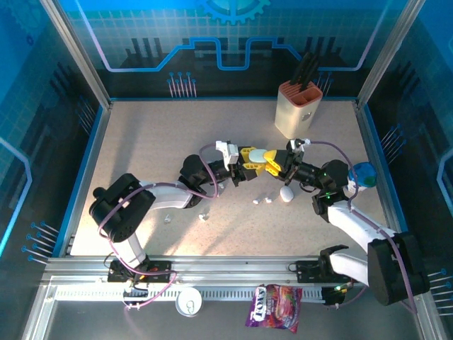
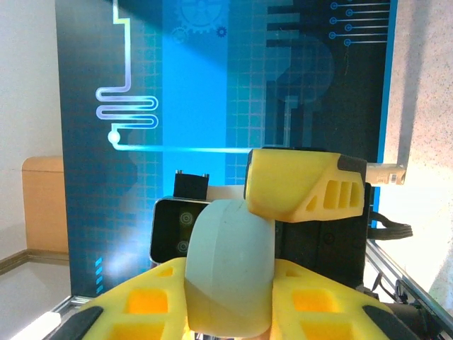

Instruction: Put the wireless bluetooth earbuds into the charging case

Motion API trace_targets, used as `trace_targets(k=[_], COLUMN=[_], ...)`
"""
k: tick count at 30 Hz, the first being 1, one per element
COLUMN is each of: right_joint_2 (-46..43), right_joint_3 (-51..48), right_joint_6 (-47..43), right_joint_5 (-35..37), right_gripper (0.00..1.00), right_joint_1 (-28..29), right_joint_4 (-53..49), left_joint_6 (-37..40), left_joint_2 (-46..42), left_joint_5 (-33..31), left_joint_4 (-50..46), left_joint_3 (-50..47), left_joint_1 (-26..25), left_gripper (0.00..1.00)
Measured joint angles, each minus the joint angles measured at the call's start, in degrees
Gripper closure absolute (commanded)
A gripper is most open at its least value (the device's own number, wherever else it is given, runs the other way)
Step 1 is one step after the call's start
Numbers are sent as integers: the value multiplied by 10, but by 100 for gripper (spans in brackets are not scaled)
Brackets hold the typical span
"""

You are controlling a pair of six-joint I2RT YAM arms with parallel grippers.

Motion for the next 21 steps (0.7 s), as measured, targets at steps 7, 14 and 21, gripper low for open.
trace_targets(k=[7, 14, 21], right_joint_2=[-37, -106, -151], right_joint_3=[0, 2, 109], right_joint_6=[-43, -189, -550], right_joint_5=[1, -5, 2], right_gripper=[25, 14, 8], right_joint_1=[-8, -78, -96], right_joint_4=[-68, -183, -471], left_joint_6=[0, 1, 0], left_joint_2=[0, 0, -17], left_joint_5=[0, 0, 9], left_joint_4=[0, 0, -2], left_joint_3=[0, -14, -58], left_joint_1=[-4, 0, 22], left_gripper=[73, 73, 78])
